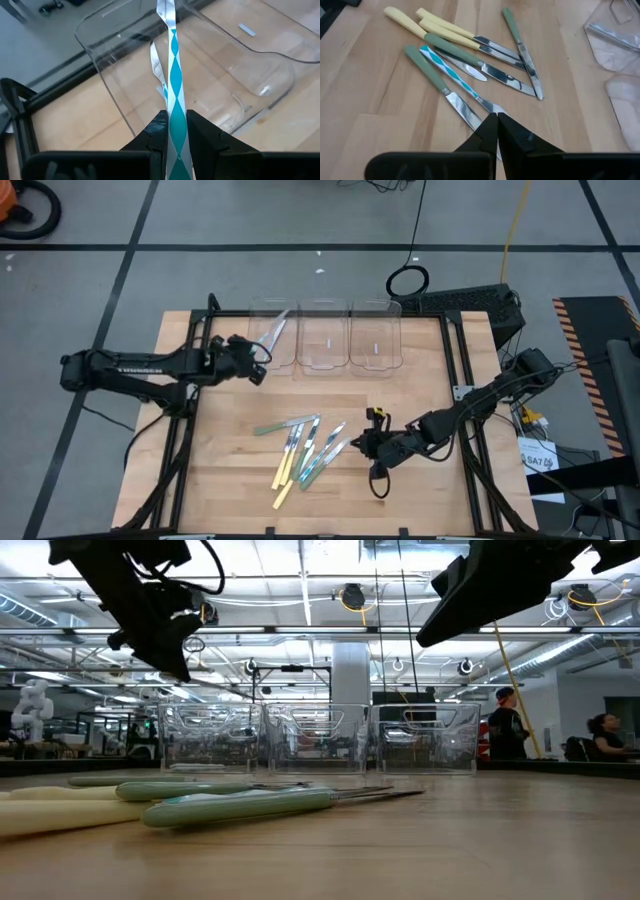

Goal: Sort silverware by color (type)
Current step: Put the blue patterned knife into the left transparent bin

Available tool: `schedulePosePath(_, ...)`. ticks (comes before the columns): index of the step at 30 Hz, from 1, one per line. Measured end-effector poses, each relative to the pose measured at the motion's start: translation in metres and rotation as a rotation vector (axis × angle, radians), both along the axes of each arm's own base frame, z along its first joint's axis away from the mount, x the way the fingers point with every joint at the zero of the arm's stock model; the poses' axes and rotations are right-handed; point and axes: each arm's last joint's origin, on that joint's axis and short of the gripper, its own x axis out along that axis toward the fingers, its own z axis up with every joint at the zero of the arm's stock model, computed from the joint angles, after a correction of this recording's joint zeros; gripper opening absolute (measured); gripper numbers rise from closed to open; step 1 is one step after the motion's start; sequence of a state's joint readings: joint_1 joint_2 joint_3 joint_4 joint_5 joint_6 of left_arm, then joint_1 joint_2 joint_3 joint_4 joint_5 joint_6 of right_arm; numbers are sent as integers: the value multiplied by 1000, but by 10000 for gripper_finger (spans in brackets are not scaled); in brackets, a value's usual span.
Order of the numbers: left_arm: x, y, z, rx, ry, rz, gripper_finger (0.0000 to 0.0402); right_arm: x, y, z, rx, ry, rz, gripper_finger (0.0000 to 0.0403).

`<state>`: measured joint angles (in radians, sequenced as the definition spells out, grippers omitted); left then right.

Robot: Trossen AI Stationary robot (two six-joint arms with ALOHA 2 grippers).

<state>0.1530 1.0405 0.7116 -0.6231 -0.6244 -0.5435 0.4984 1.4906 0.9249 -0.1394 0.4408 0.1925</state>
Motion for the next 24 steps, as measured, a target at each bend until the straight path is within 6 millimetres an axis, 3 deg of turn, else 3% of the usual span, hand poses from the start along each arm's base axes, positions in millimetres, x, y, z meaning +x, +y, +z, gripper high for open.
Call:
schedulePosePath(8, 4, 25, -4, -98, -29, -6, 56, 1, -2, 0, -46, 4, 30, 9)
schedulePosePath(14, 13, 39, -24, -156, 53, 28, 56, 4, -7, 0, -60, 5, 21, 9)
schedulePosePath(24, 27, 48, -42, -152, 93, 38, 56, 6, -13, 0, -75, 7, 13, 9)
